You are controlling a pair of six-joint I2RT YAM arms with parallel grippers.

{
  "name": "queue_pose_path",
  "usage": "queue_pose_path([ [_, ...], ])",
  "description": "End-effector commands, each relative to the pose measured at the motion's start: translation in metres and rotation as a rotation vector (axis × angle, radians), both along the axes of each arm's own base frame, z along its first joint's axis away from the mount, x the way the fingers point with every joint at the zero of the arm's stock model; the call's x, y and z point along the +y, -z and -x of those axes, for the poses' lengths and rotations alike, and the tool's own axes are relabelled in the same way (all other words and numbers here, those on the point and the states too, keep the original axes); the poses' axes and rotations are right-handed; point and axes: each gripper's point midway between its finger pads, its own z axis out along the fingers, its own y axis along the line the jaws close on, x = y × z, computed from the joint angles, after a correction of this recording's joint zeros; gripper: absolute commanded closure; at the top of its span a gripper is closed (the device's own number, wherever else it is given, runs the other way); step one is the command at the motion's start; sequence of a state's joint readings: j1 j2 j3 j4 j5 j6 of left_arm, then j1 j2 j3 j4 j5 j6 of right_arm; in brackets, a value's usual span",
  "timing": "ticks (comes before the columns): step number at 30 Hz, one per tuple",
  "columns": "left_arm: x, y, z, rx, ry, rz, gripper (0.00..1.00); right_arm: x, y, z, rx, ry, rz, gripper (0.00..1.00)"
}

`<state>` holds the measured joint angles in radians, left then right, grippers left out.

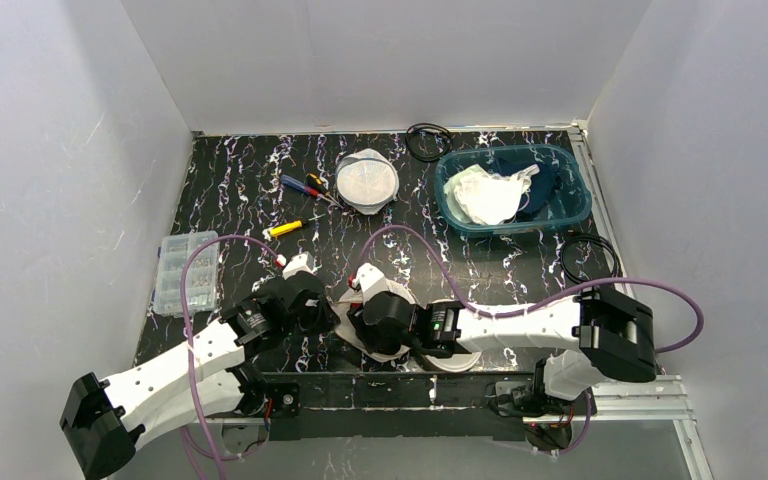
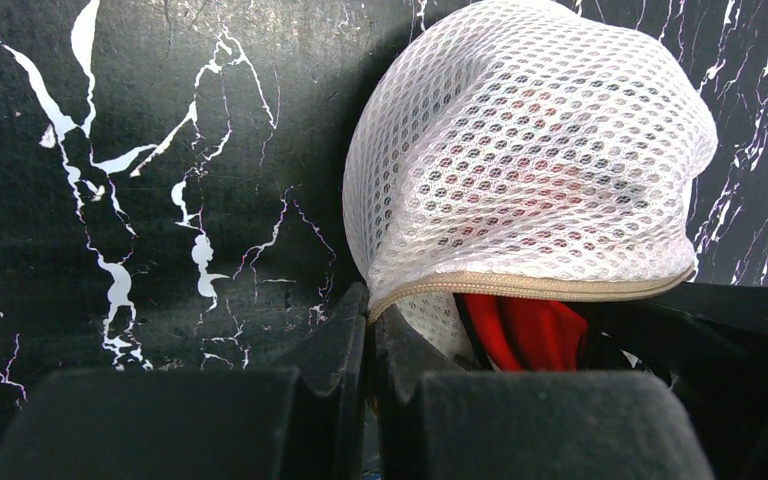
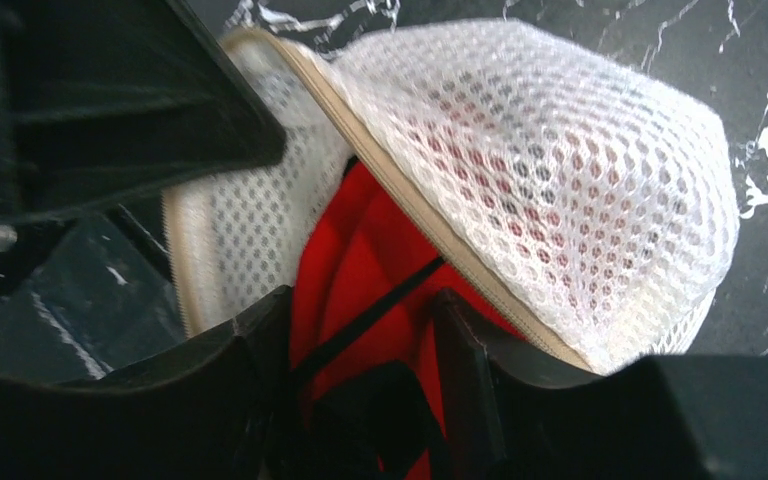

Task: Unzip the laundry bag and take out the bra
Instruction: Pick up the bra from the laundry bag.

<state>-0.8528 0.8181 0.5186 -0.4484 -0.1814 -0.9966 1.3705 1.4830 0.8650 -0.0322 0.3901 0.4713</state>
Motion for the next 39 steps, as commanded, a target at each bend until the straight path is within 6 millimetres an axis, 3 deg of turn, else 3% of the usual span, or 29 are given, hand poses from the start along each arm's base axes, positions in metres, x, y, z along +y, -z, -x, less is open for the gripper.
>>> queue_pose_path([
  [1, 0.002, -0.001, 0.0, 0.003, -0.009, -0.001, 1.0, -0.006, 0.003, -0.004, -0.031, 0.012, 0.076, 0.42],
  [5, 0.002, 0.0, 0.0, 0.004, -0.007, -0.006, 1.0, -0.009, 0.001, -0.005, -0.038, 0.027, 0.064, 0.74],
  [7, 0.003, 0.0, 0.0, 0.005, -0.008, -0.011, 1.0, -0.005, -0.012, -0.002, -0.048, -0.004, 0.003, 0.88],
  [10, 0.004, 0.0, 0.0, 0.004, -0.011, -0.016, 1.0, 0.0, -0.034, 0.011, -0.054, -0.104, -0.097, 0.99],
  [15, 0.002, -0.006, -0.003, -0.007, -0.012, -0.012, 1.0, -0.005, -0.053, 0.041, -0.067, -0.344, -0.129, 0.99],
  [20, -0.001, -0.018, -0.011, -0.034, -0.016, -0.021, 1.0, -0.025, -0.043, 0.055, -0.059, -0.459, -0.017, 0.99],
  [25, -0.005, -0.024, -0.019, -0.043, -0.017, -0.041, 1.0, -0.028, -0.071, 0.067, -0.095, -0.536, -0.114, 0.99],
  [32, -0.008, -0.023, -0.022, -0.037, -0.019, -0.046, 1.0, -0.031, -0.128, 0.061, -0.199, -0.499, -0.278, 0.99],
  [39, -0.007, -0.022, -0.02, -0.033, -0.027, -0.032, 1.0, -0.054, -0.173, 0.026, -0.308, -0.259, -0.39, 0.99],
])
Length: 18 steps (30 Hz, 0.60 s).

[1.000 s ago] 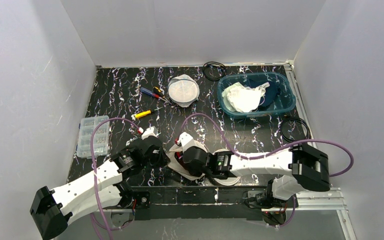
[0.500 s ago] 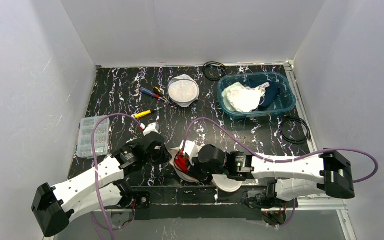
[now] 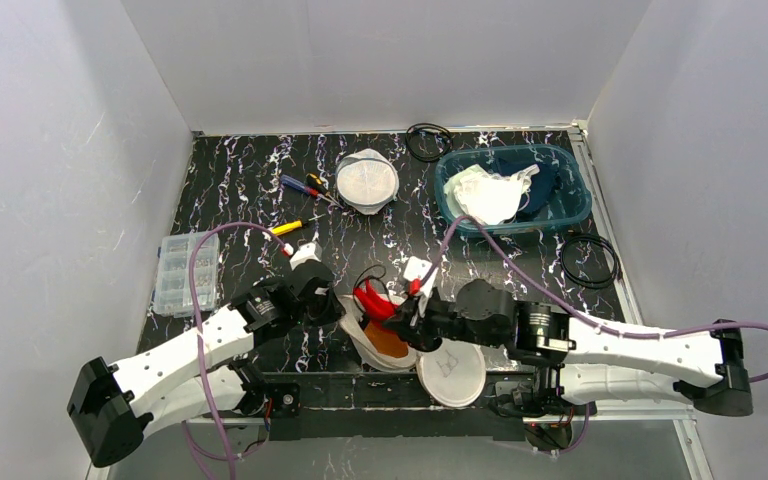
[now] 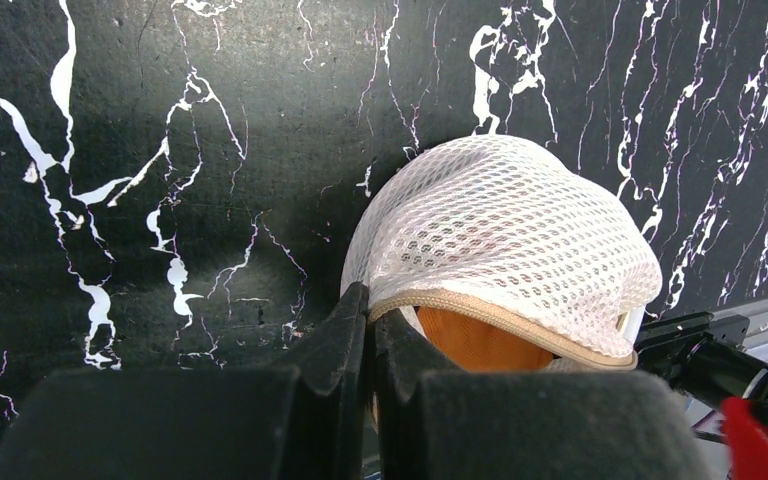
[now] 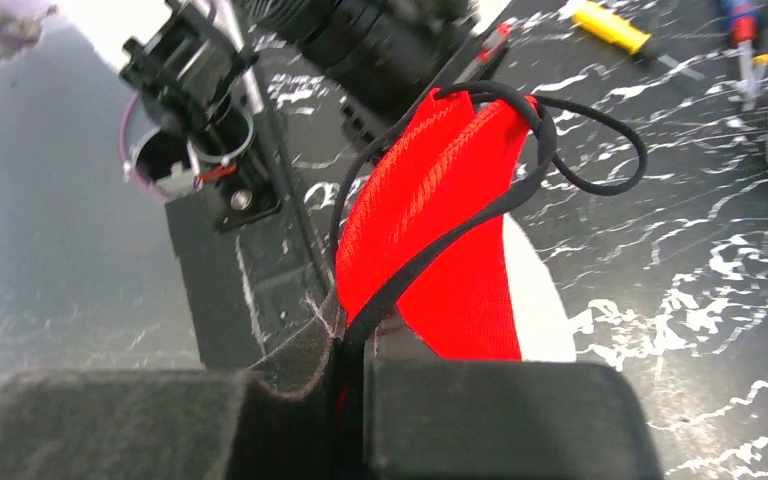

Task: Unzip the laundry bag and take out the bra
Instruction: Pick up the bra from the laundry bag.

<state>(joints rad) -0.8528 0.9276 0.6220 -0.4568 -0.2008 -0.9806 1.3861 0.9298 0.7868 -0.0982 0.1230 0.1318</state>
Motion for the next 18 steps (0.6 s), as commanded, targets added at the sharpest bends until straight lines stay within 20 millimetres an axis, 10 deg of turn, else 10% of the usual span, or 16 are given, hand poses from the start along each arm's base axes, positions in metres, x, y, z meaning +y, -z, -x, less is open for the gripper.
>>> queue_pose_path([
  [1, 0.005, -0.008, -0.004, -0.027, -0.029, 0.001, 1.0, -0.012, -0.035, -0.027, -0.039, 0.181, -0.128, 0.99],
  [13, 0.031, -0.049, -0.026, -0.174, -0.19, -0.004, 1.0, -0.125, -0.076, -0.142, -0.272, 1.061, 0.115, 0.99],
  [18, 0.038, -0.052, -0.033, -0.202, -0.225, -0.035, 1.0, -0.184, -0.075, -0.237, -0.158, 1.314, 0.126, 0.99],
])
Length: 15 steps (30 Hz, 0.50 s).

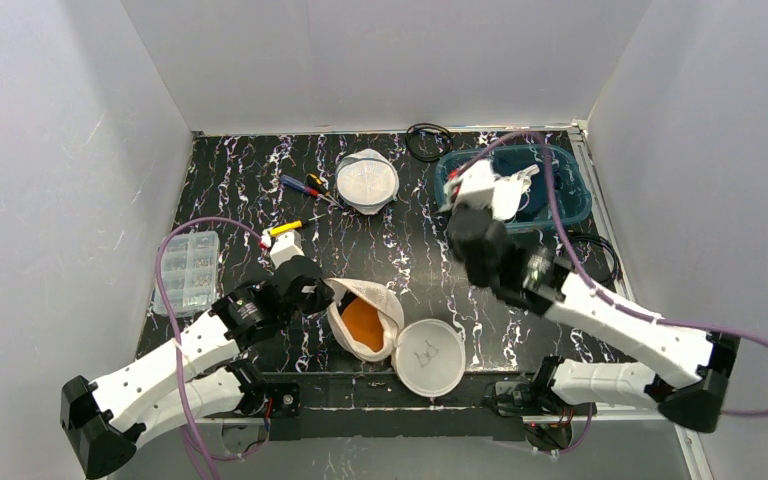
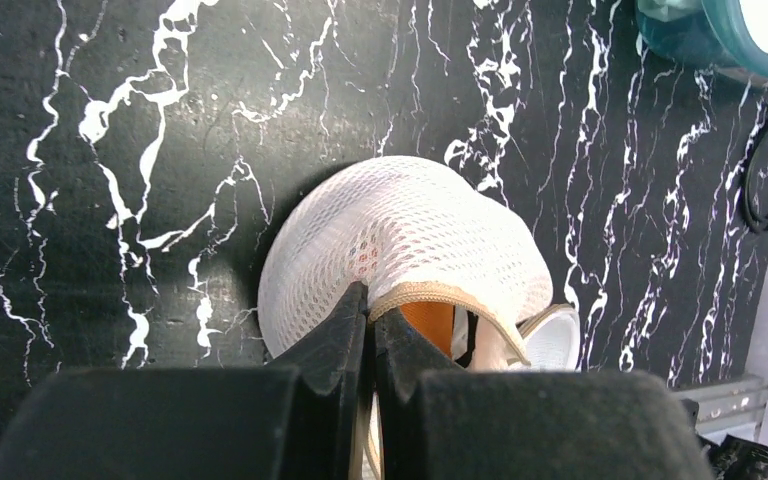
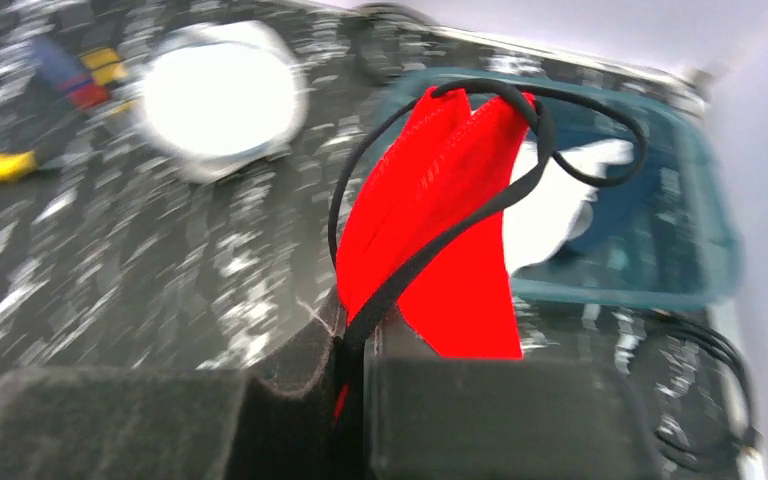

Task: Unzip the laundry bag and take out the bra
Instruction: Pick up the bra from the laundry bag, then place the bra in the bin.

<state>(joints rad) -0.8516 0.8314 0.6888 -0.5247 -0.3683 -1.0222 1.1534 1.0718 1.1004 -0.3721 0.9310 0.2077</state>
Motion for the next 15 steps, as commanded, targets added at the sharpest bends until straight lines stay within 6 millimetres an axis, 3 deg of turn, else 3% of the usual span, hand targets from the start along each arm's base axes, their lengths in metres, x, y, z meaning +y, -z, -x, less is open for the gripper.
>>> queue_pose_path([
  [1, 0.017, -0.009, -0.012, -0.05, -0.088, -0.044, 1.0, -0.087, -0.008, -0.082, 0.009, 0.353, -0.046, 0.99],
  [6, 0.013, 0.002, -0.008, -0.017, -0.075, -0.032, 1.0, -0.143, 0.007, -0.142, -0.013, 0.622, -0.032, 0.99],
  [11, 0.017, 0.006, -0.004, -0.003, -0.069, -0.043, 1.0, -0.171, 0.026, -0.186, 0.002, 0.737, 0.041, 0.99],
  [15, 0.017, 0.016, 0.0, 0.014, -0.078, -0.025, 1.0, -0.182, 0.041, -0.22, 0.031, 0.764, 0.1, 0.99],
])
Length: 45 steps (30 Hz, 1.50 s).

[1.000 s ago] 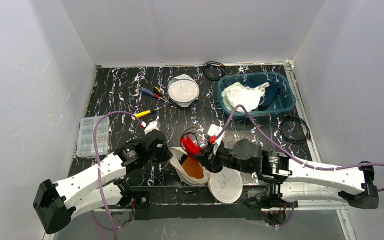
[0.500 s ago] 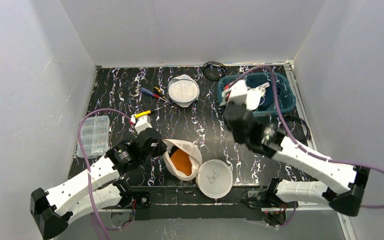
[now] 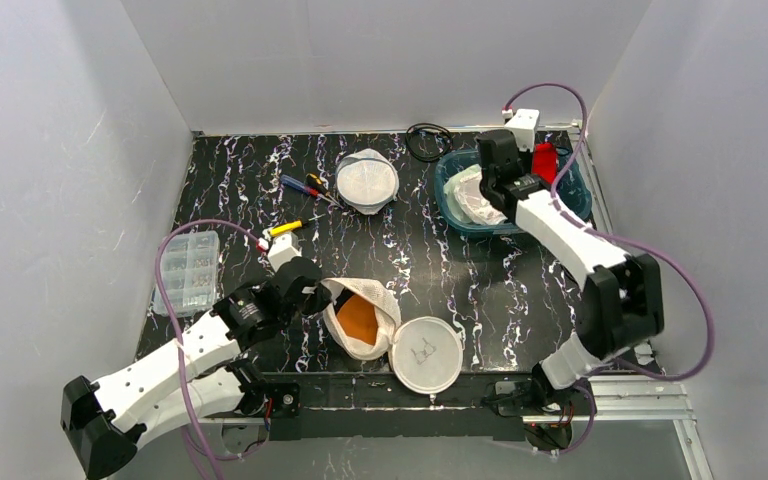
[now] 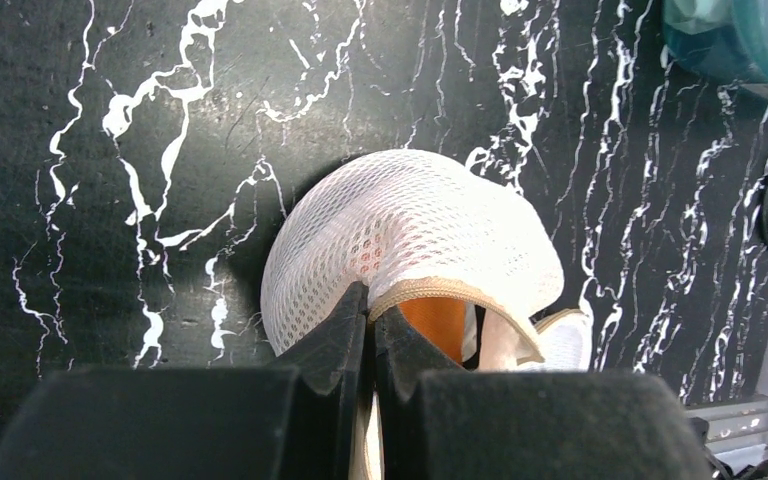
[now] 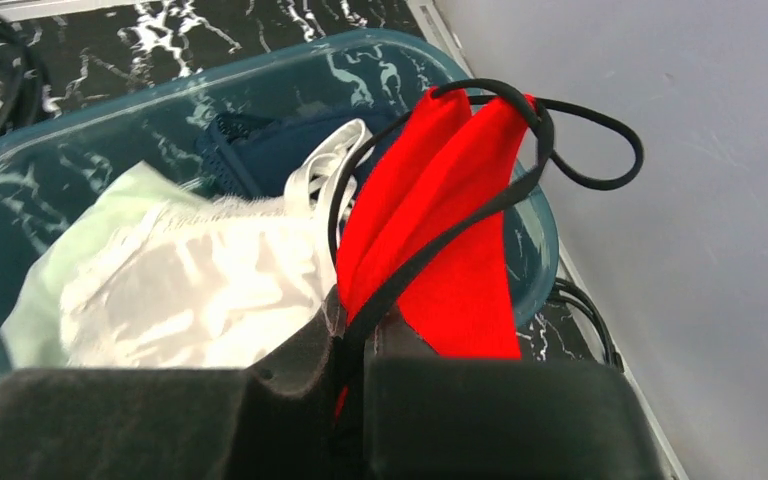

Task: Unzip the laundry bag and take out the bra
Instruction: Place the bra in the bin.

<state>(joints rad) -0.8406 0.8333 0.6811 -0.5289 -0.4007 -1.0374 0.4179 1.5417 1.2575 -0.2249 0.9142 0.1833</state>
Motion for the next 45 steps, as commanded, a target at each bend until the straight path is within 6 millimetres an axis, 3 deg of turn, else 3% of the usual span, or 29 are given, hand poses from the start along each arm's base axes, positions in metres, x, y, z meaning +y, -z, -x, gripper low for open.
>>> queue_pose_path([
  [1, 0.008, 0.015, 0.005, 0.024, -0.033, -0.002, 1.0, -0.012, -0.027, -0.044, -0.092, 0.056, 0.015, 0.99],
  [8, 0.003, 0.028, 0.008, 0.069, -0.025, -0.008, 1.0, -0.039, 0.026, -0.09, 0.024, 0.147, 0.072, 0.99],
  [14, 0.001, 0.026, 0.003, 0.062, -0.025, -0.014, 1.0, -0.045, 0.075, -0.097, 0.116, 0.177, 0.109, 0.99],
  [20, 0.001, 0.03, 0.004, 0.068, -0.024, -0.024, 1.0, -0.031, 0.105, -0.097, 0.194, 0.099, 0.063, 0.99],
  [21, 0.001, 0.031, 0.004, 0.07, -0.024, -0.022, 1.0, -0.029, 0.107, -0.096, 0.2, 0.087, 0.055, 0.93],
  [24, -0.001, 0.031, 0.004, 0.076, -0.019, -0.022, 1.0, -0.024, 0.102, -0.094, 0.195, 0.058, 0.027, 0.64],
  [28, -0.001, 0.033, 0.004, 0.085, -0.02, -0.026, 0.99, -0.018, 0.08, -0.092, 0.156, 0.028, -0.029, 0.28],
  [31, -0.003, 0.035, 0.005, 0.092, -0.015, -0.013, 0.99, -0.01, 0.059, -0.09, 0.109, -0.009, -0.086, 0.18],
  [38, -0.005, 0.028, 0.008, 0.082, 0.014, -0.003, 0.99, 0.019, 0.014, -0.081, -0.011, -0.14, -0.314, 0.15],
  [42, -0.002, 0.022, 0.01, 0.072, 0.038, -0.014, 0.99, 0.009, 0.023, -0.07, -0.035, -0.143, -0.436, 0.23],
  [45, 0.001, 0.02, 0.014, 0.071, 0.059, -0.034, 1.0, -0.01, 0.036, -0.06, -0.076, -0.121, -0.551, 0.4],
])
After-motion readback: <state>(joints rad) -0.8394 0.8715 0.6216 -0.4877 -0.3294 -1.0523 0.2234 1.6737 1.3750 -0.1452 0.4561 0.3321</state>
